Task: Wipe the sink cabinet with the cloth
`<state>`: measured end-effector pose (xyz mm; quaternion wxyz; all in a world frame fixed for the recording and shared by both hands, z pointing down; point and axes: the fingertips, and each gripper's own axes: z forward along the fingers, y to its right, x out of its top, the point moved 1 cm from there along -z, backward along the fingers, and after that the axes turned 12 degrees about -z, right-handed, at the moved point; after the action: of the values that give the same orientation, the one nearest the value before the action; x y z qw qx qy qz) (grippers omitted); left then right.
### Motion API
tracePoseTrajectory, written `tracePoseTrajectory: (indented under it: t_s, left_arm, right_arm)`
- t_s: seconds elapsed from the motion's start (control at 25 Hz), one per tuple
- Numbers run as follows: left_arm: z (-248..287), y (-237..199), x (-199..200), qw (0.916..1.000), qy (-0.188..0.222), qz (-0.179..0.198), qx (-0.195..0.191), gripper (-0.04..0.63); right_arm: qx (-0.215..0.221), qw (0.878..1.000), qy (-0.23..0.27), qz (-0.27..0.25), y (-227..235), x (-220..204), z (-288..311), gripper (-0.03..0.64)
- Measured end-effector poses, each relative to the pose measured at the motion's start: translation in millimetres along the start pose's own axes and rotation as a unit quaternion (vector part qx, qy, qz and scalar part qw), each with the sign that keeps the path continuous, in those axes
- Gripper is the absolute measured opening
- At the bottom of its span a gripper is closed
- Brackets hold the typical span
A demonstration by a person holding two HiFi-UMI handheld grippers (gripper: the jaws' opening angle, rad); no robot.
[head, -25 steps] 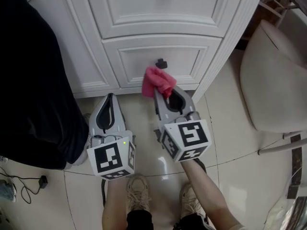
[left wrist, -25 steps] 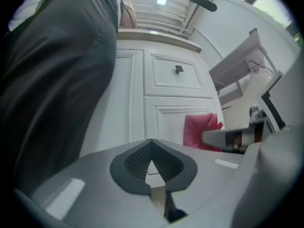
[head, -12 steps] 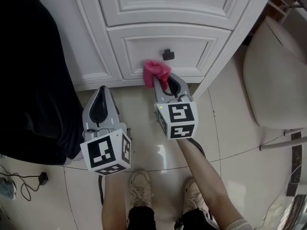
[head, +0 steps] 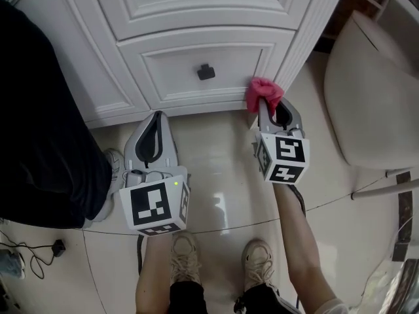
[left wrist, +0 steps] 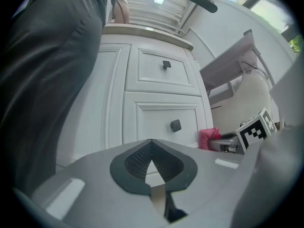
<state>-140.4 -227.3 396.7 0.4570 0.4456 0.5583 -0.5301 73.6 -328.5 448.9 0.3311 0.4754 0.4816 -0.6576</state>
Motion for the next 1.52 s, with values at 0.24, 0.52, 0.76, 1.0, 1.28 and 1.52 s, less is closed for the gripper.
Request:
tracePoseTrajectory:
  t_s: [0.24,0.52,0.76,1.0,1.28,1.52]
  left_arm:
    - [5.7,22.5,9.2,0.9997,-0.005,-0.005,-0.022,0.012]
    - [-10.3,102.0,145.3,0.9965,0.027,0.025,-0.075,0.012]
    - [-32.0,155.1,297.3,0.9941,0.032,0.023,-0.101,0.012]
    - [-100.5,150.6,292.2,0.9920,0.036,0.060,-0.105,0.012]
    - [-108.5,107.9,287.2,0.9970,0.037,-0.035,-0.058,0.012]
    - [-104.1,112.5,284.0,0.9969,0.035,-0.018,-0.068,0.012]
  right_arm:
    - [-0.007,0.999,-0.004,0.040,16.5,9.2,-21.6,0.063]
    - [0.022,0.995,0.031,0.090,26.6,162.5,-75.8,0.063]
    - [0.015,0.988,0.095,0.125,54.1,357.8,-134.6,0.063]
    - [0.020,0.986,0.129,0.106,19.9,367.6,-208.9,0.063]
    - [0.031,0.987,0.097,0.124,12.7,346.5,-208.5,0.061]
    - [0.044,0.988,0.094,0.116,5.1,344.4,-199.7,0.061]
